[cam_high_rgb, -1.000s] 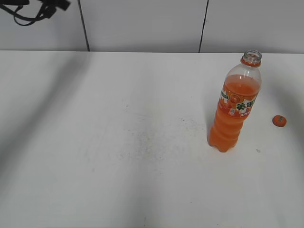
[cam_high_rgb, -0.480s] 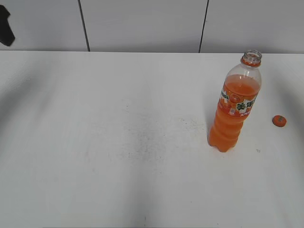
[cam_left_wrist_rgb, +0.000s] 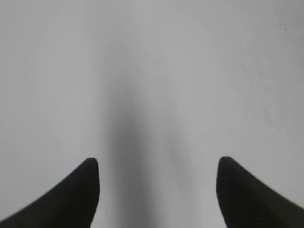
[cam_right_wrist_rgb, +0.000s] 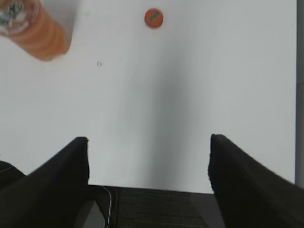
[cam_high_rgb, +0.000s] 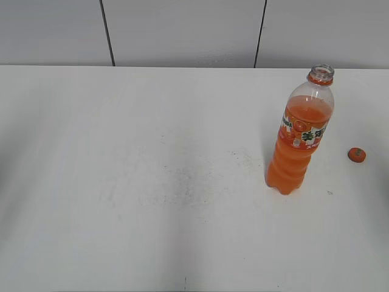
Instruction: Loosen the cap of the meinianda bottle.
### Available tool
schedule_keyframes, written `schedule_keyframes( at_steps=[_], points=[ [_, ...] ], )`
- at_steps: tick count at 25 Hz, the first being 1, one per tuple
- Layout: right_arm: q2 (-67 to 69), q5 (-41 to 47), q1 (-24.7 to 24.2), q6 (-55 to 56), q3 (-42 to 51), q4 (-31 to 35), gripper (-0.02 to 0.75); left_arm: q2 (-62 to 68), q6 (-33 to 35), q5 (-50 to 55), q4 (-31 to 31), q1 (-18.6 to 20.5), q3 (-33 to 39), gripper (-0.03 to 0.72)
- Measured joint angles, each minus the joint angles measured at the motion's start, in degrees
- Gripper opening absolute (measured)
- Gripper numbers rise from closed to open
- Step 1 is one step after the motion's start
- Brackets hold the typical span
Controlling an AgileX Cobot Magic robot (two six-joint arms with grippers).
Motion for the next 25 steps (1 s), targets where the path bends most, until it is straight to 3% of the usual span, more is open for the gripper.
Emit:
schedule_keyframes(
  at_steps=[4, 9, 18, 25],
  points=[
    [-12.82, -4.15, 0.14, 0.33, 13.99, 0.41, 0.585, -17.98, -0.85, 0.03, -0.68, 0.0, 9.24, 0.473],
    [-20.91, -4.92, 3.59, 1.4, 22.69, 1.55, 0.569, -33.26, -1.38, 2.45, -0.94, 0.0, 14.21, 0.473],
    [-41.28, -1.84, 4.54, 4.15, 25.05, 3.44, 0.565, -46.56, -1.52, 8.02, -0.89, 0.0, 17.38, 0.473],
    [-51.37, -1.71, 4.54, 4.57, 25.43, 1.77, 0.565, -48.85, -1.58, 3.5, -2.73, 0.0, 19.22, 0.471]
  ],
)
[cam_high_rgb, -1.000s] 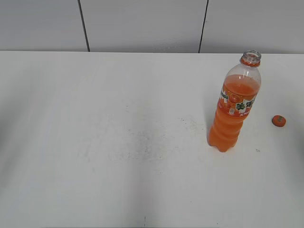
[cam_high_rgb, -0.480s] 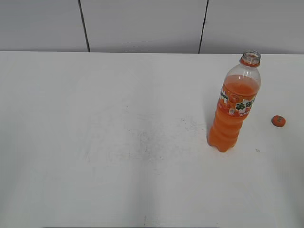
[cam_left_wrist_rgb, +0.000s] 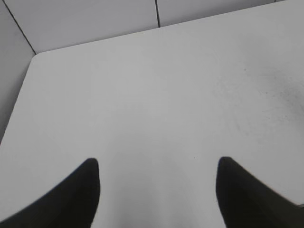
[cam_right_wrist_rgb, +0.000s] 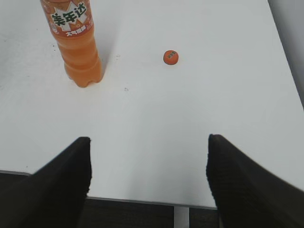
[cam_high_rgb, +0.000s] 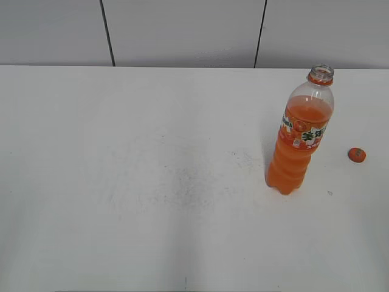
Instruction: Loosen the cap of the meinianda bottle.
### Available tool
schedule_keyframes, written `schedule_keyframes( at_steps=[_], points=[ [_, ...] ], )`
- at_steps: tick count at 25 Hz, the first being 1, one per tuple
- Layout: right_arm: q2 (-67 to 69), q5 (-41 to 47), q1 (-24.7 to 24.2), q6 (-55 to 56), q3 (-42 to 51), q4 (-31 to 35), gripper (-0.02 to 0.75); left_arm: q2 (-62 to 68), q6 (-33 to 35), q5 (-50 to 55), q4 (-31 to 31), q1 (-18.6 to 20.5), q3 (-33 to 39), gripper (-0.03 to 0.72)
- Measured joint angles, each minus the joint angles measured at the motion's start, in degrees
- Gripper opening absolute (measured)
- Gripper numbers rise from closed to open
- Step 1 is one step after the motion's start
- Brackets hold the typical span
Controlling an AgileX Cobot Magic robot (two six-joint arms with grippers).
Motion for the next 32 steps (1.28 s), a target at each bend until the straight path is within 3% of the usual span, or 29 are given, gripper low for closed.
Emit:
schedule_keyframes(
  at_steps=[32],
  points=[
    [-4.72, -2.13, 1.49, 2.35, 3.64, 0.6, 0.531, 0.0, -0.33, -1.06, -0.51, -0.1, 0.11, 0.47]
  ],
)
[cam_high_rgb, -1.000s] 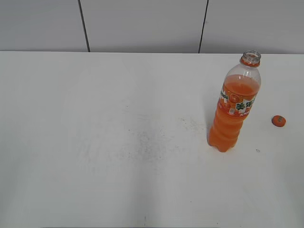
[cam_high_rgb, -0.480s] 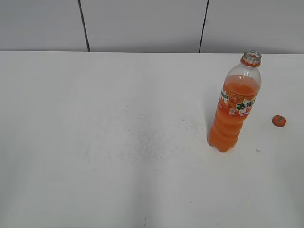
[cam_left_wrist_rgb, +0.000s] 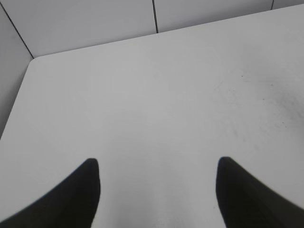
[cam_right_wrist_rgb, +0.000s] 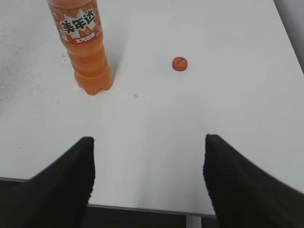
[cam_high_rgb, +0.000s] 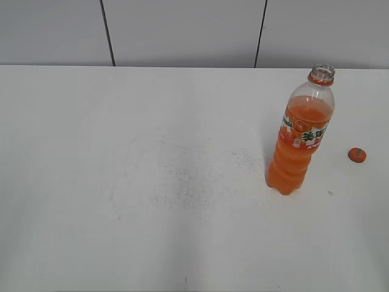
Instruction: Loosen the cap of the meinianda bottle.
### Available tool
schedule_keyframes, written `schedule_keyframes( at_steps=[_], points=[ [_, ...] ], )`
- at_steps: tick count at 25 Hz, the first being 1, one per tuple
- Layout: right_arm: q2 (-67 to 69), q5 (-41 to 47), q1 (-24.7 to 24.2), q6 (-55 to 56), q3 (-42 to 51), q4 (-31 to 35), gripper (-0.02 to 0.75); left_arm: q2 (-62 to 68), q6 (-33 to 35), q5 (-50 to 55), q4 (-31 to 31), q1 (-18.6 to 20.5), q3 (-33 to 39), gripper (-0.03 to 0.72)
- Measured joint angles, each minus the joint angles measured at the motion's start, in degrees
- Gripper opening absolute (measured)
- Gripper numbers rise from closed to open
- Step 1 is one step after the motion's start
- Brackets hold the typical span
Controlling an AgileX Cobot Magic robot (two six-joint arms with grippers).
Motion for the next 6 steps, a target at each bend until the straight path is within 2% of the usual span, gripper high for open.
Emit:
schedule_keyframes(
  at_steps=[6],
  points=[
    [0.0, 0.0, 0.0, 0.0, 0.0, 0.0, 0.531, 0.0, -0.06, 0.0, 0.0, 0.0, 0.0, 0.47]
  ],
)
